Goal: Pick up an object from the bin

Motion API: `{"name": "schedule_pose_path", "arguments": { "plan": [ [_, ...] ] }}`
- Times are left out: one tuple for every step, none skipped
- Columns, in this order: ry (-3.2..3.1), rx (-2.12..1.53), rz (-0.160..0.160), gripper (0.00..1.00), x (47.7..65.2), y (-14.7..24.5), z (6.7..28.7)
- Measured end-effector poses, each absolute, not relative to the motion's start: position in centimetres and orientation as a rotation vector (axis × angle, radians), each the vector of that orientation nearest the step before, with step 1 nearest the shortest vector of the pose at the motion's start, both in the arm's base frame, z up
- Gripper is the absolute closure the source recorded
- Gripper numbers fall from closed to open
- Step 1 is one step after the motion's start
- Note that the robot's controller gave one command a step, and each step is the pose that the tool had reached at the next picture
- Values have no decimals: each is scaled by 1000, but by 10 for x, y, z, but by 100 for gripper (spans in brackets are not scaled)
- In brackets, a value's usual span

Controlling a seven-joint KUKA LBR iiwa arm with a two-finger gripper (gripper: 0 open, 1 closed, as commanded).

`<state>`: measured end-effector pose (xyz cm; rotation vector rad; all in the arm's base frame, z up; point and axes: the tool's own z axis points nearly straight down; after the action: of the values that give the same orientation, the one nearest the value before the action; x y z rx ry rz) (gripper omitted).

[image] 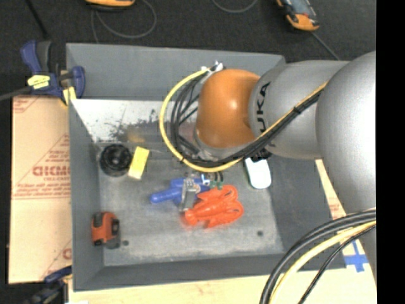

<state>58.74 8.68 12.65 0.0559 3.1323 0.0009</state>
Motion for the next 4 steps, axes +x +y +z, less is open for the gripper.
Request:
{"name": "schedule_pose_path", "arguments": {
  "plan": [
    [3135,131,3,0,583,77,81],
    [3140,-6,2,100,553,66,70],
    [3140,-5,3,100,553,66,70],
    [3149,12,2,100,549,64,109]
  ]
}}
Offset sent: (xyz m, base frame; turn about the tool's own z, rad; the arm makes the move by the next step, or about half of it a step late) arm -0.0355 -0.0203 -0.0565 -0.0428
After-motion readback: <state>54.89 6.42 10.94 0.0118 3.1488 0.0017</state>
